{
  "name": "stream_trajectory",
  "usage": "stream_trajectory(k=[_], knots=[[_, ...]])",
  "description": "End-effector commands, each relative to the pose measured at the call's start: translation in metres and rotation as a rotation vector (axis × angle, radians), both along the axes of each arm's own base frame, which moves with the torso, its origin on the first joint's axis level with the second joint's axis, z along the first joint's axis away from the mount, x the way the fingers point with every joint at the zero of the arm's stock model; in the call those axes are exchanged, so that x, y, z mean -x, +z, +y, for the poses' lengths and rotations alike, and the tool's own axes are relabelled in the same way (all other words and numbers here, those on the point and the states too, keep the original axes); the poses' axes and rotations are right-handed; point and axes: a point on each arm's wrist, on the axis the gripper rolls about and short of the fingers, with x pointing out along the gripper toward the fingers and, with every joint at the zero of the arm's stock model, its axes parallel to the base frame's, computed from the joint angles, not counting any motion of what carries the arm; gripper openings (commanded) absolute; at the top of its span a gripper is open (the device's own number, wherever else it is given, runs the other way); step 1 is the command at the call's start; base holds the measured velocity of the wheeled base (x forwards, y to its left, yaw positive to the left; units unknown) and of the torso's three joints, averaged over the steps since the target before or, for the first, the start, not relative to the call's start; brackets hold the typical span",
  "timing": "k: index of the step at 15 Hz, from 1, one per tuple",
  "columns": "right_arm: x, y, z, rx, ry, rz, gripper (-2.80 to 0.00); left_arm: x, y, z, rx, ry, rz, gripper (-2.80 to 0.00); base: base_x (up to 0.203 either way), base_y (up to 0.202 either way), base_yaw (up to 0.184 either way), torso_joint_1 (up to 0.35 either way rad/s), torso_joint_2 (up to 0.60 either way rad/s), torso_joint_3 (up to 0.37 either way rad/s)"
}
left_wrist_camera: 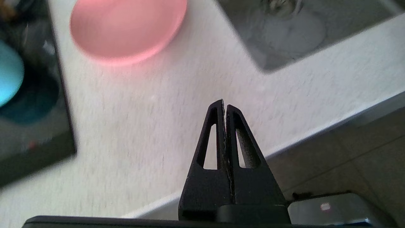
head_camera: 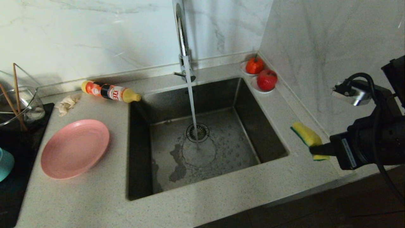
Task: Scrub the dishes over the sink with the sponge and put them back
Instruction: Put down the sponge
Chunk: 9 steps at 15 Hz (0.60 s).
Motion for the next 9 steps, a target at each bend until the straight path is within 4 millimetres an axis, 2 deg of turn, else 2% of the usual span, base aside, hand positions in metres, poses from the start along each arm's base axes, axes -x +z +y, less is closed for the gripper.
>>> stream_trajectory(k=[1,3,5,9], knots=[[-0.001,-0.002,-0.001,0.006,-0.005,0.009,-2.8,0.012,-0.015,0.0,0.013,0.023,-0.018,-2.8,0.0,0.0,0.0,0.0,0.0,0.0],[-0.002,-0.005,0.0,0.015,-0.002,0.017,-2.8,0.009,-0.024,0.001,0.094,0.043,0.017,-2.8,0.0,0.0,0.0,0.0,0.0,0.0],[-0.004,-0.011,0.001,0.035,-0.007,0.034,-2.8,0.007,-0.022,0.001,0.155,0.051,-0.031,-2.8,0.0,0.0,0.0,0.0,0.0,0.0],[-0.018,-0.028,-0.001,0.192,-0.076,0.04,-2.8,0.006,-0.022,0.001,0.142,0.055,-0.043,-2.8,0.0,0.0,0.0,0.0,0.0,0.0]])
